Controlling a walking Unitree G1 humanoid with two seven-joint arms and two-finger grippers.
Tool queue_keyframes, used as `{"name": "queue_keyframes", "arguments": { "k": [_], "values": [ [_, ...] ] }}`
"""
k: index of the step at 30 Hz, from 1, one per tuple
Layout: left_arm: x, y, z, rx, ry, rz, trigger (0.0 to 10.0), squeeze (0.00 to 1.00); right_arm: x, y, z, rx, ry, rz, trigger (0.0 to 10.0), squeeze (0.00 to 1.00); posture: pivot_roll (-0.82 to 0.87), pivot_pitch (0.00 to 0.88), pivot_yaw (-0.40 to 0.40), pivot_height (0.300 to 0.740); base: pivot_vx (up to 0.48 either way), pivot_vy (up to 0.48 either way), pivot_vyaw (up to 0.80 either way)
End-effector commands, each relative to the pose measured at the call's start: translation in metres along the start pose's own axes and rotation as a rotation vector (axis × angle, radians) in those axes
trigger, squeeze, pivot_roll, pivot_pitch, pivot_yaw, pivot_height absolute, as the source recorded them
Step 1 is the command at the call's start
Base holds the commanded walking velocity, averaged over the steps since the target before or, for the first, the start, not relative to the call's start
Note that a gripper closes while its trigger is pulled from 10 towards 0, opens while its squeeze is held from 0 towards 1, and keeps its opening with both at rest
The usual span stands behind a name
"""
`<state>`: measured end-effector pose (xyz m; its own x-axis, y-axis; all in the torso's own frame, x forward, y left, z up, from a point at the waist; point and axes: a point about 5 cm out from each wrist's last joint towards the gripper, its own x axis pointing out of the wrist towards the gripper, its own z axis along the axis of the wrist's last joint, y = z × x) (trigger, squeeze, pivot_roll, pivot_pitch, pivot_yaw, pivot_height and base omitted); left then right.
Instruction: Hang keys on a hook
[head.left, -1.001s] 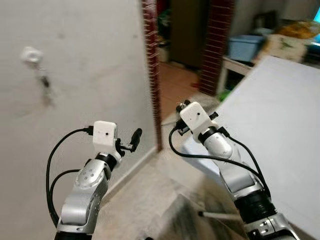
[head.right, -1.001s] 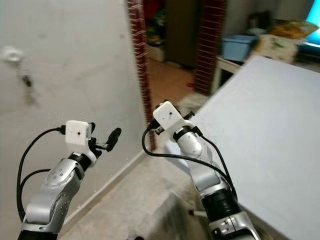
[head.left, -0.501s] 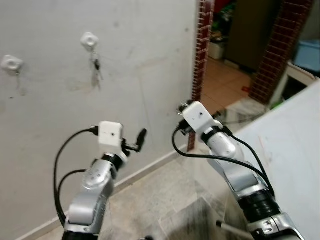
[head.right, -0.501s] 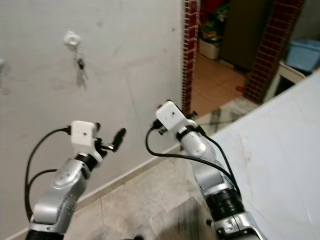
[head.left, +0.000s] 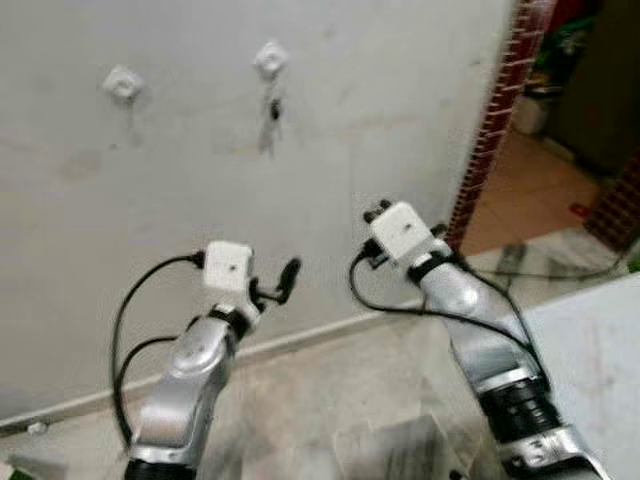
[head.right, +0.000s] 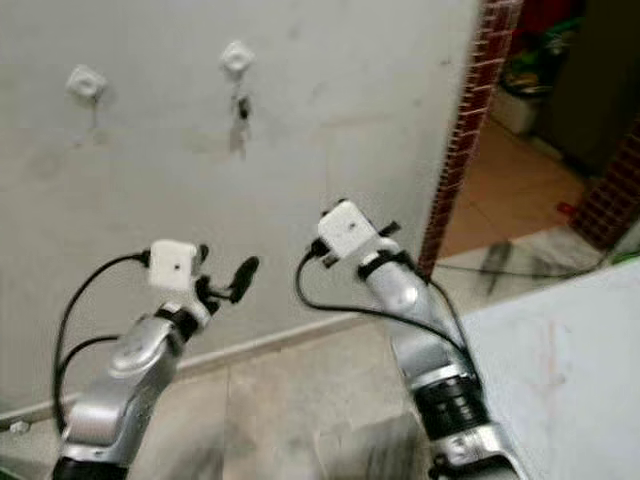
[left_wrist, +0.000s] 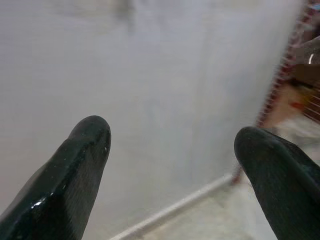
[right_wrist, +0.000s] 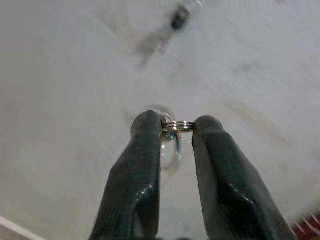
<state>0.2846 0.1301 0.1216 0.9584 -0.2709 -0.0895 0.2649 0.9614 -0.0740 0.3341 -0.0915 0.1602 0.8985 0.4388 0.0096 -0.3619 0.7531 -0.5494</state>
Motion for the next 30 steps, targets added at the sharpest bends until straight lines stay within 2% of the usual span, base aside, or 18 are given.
{"name": "queue_keyframes", "arguments": {
  "k": [1,9,20,27,30],
  "values": [
    [-0.002,-0.003,0.000,0.001,-0.001,0.002,10.0,0.00,0.000,-0.004,0.002,-0.003,-0.010,-0.002,10.0,0.00,0.00,0.006,0.036,0.740,0.000,0.000,0.77],
    [-0.005,0.008,-0.004,0.012,0.023,0.059,10.0,0.00,0.000,-0.002,0.003,0.000,-0.016,0.008,10.0,0.00,0.00,0.005,0.033,0.740,0.000,0.000,0.76],
    [-0.004,0.006,-0.004,0.012,0.022,0.058,10.0,0.00,0.000,-0.002,0.004,0.002,-0.025,0.016,10.0,0.00,0.00,0.000,0.032,0.740,0.000,0.000,0.74],
    [-0.003,0.007,-0.004,0.011,0.019,0.053,10.0,0.00,0.001,0.000,0.008,0.010,-0.054,0.034,10.0,0.00,0.00,0.000,0.031,0.740,0.000,0.000,0.49],
    [-0.004,0.008,-0.004,0.010,0.020,0.056,10.0,0.00,0.001,0.000,0.009,0.010,-0.058,0.033,10.0,0.00,0.00,0.000,0.031,0.740,0.000,0.000,0.00]
  ]
}}
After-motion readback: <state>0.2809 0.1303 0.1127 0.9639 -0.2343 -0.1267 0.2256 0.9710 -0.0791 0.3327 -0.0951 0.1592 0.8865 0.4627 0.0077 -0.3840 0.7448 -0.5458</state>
